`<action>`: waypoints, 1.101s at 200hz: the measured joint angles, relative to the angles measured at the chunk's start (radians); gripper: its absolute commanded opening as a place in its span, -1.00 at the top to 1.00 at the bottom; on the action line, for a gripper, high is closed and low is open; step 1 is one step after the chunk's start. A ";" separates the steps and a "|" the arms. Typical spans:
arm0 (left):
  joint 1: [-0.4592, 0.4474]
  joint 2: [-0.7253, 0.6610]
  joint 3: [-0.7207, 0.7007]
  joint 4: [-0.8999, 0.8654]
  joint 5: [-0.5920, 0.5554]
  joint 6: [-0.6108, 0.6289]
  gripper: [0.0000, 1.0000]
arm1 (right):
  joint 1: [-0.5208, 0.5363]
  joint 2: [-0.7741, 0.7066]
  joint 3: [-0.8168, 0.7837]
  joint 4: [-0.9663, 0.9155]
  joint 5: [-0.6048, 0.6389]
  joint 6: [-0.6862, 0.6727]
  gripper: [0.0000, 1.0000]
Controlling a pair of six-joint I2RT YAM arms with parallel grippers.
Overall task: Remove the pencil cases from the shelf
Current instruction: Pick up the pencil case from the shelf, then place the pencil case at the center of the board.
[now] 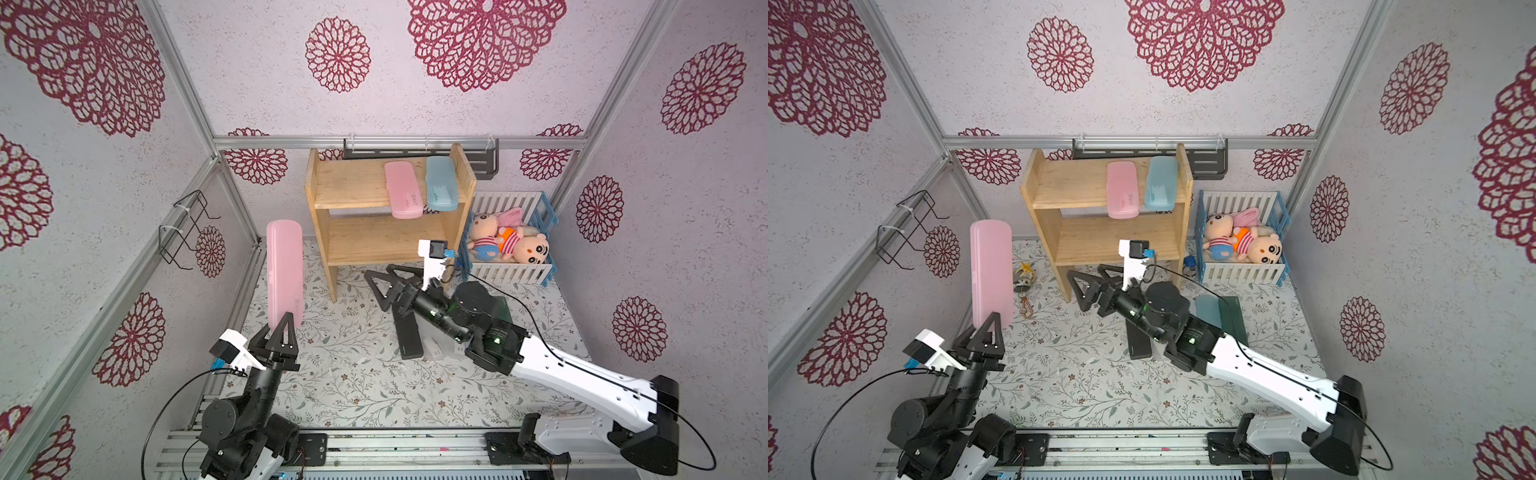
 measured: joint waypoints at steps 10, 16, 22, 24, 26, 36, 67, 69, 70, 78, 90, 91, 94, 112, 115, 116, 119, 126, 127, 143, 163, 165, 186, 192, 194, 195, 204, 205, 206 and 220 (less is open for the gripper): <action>0.000 -0.006 0.002 -0.037 -0.005 0.017 1.00 | 0.018 0.072 0.069 -0.011 -0.002 0.001 -0.98; 0.000 -0.006 0.002 -0.056 -0.006 0.023 1.00 | 0.027 0.108 0.104 -0.018 -0.003 0.002 -0.98; 0.000 -0.006 0.002 -0.076 -0.006 0.029 1.00 | 0.038 0.149 0.140 -0.023 -0.005 0.002 -0.98; 0.000 -0.006 0.002 -0.083 -0.006 0.032 1.00 | 0.042 0.163 0.151 -0.026 -0.007 0.002 -0.98; 0.000 -0.006 0.002 -0.090 -0.006 0.034 1.00 | 0.044 0.171 0.160 -0.028 -0.008 0.002 -0.98; 0.000 -0.007 0.002 -0.113 -0.006 0.039 1.00 | 0.057 0.231 0.210 -0.036 -0.017 0.003 -0.98; -0.001 -0.009 0.003 -0.151 -0.006 0.049 1.00 | 0.076 0.372 0.326 -0.057 -0.055 0.010 -0.98; -0.001 -0.009 0.003 -0.153 -0.006 0.050 1.00 | 0.077 0.378 0.329 -0.057 -0.056 0.011 -0.98; -0.001 -0.009 0.003 -0.153 -0.006 0.050 1.00 | 0.078 0.380 0.330 -0.057 -0.058 0.011 -0.98; -0.001 -0.009 0.005 -0.160 -0.005 0.051 1.00 | 0.081 0.401 0.340 -0.060 -0.062 0.011 -0.98; -0.001 -0.009 0.011 -0.170 -0.003 0.053 1.00 | 0.085 0.425 0.358 -0.071 -0.068 0.017 -0.98; -0.001 -0.009 0.012 -0.171 -0.003 0.053 1.00 | 0.085 0.426 0.359 -0.072 -0.068 0.017 -0.98; -0.001 -0.009 0.014 -0.174 -0.003 0.054 1.00 | 0.086 0.432 0.365 -0.076 -0.070 0.018 -0.98; -0.001 -0.009 0.024 -0.182 -0.002 0.056 1.00 | 0.089 0.463 0.402 -0.090 -0.079 0.019 -0.98; -0.001 -0.009 0.025 -0.183 -0.001 0.056 1.00 | 0.090 0.467 0.407 -0.090 -0.080 0.019 -0.98; -0.001 -0.009 0.026 -0.183 -0.001 0.056 1.00 | 0.090 0.469 0.409 -0.090 -0.080 0.019 -0.98; -0.001 -0.009 0.026 -0.183 -0.001 0.057 1.00 | 0.091 0.472 0.413 -0.090 -0.081 0.019 -0.98; -0.001 -0.009 0.028 -0.185 -0.003 0.057 1.00 | 0.091 0.477 0.419 -0.090 -0.084 0.021 -0.98; -0.001 -0.009 0.028 -0.185 -0.003 0.057 1.00 | 0.091 0.477 0.419 -0.090 -0.084 0.022 -0.98; -0.001 -0.009 0.030 -0.190 -0.003 0.057 1.00 | 0.095 0.479 0.422 -0.088 -0.089 0.025 -0.98; -0.001 -0.009 0.030 -0.194 0.000 0.057 1.00 | 0.098 0.495 0.452 -0.089 -0.097 0.026 -0.98; -0.001 -0.009 0.030 -0.194 0.000 0.057 1.00 | 0.098 0.497 0.455 -0.089 -0.097 0.026 -0.98; -0.001 -0.009 0.030 -0.194 0.000 0.058 1.00 | 0.101 0.521 0.493 -0.090 -0.106 0.027 -0.98; -0.001 -0.009 0.030 -0.193 -0.001 0.058 1.00 | 0.102 0.525 0.499 -0.090 -0.106 0.027 -0.98; -0.001 -0.009 0.030 -0.193 -0.001 0.058 1.00 | 0.102 0.527 0.501 -0.090 -0.106 0.027 -0.97; -0.001 -0.009 0.030 -0.193 -0.001 0.058 1.00 | 0.102 0.528 0.501 -0.090 -0.106 0.027 -0.97; -0.001 -0.009 0.030 -0.194 -0.001 0.058 1.00 | 0.103 0.537 0.512 -0.095 -0.106 0.028 -0.92; -0.001 -0.009 0.030 -0.194 -0.001 0.058 1.00 | 0.103 0.538 0.513 -0.096 -0.106 0.028 -0.91; -0.001 -0.009 0.030 -0.194 0.000 0.058 1.00 | 0.103 0.539 0.514 -0.096 -0.105 0.028 -0.90; -0.001 -0.009 0.030 -0.194 0.000 0.058 1.00 | 0.103 0.553 0.527 -0.102 -0.105 0.036 -0.76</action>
